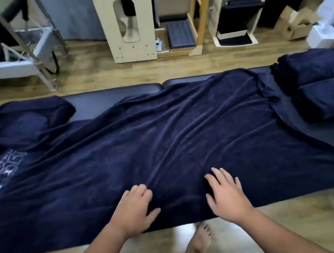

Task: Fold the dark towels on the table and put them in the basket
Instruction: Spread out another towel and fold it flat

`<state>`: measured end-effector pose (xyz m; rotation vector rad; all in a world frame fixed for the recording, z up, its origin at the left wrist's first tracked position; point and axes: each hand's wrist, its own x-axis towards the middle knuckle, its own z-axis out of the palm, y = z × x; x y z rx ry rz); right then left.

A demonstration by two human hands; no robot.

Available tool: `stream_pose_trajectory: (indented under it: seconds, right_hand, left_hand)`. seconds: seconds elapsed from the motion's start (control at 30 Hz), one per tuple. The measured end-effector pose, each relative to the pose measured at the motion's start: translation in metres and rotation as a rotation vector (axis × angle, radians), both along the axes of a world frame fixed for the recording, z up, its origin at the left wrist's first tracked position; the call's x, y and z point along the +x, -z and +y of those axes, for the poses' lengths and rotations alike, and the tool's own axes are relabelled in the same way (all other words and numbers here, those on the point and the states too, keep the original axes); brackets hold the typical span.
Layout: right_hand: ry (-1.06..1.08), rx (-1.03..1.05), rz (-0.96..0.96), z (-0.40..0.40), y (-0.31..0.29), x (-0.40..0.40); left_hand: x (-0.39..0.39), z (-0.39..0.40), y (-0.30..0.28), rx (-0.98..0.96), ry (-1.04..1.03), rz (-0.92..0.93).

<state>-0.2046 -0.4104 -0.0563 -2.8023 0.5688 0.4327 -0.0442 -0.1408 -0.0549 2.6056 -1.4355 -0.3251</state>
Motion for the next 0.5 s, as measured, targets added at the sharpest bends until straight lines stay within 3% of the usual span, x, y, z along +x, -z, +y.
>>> stream_pose_trajectory:
  seconds: [0.17, 0.33, 0.5]
  right_hand:
    - [-0.115, -0.102, -0.016, 0.035, 0.01, -0.037]
    - [-0.05, -0.288, -0.095, 0.046, 0.009, -0.04]
    - [-0.085, -0.196, -0.153, 0.048, 0.003, -0.042]
  left_hand:
    - [-0.031, 0.065, 0.006, 0.185, 0.053, -0.166]
    - [-0.029, 0.073, 0.002, 0.165, 0.047, -0.272]
    - [-0.026, 0.074, -0.006, 0.187, -0.005, -0.124]
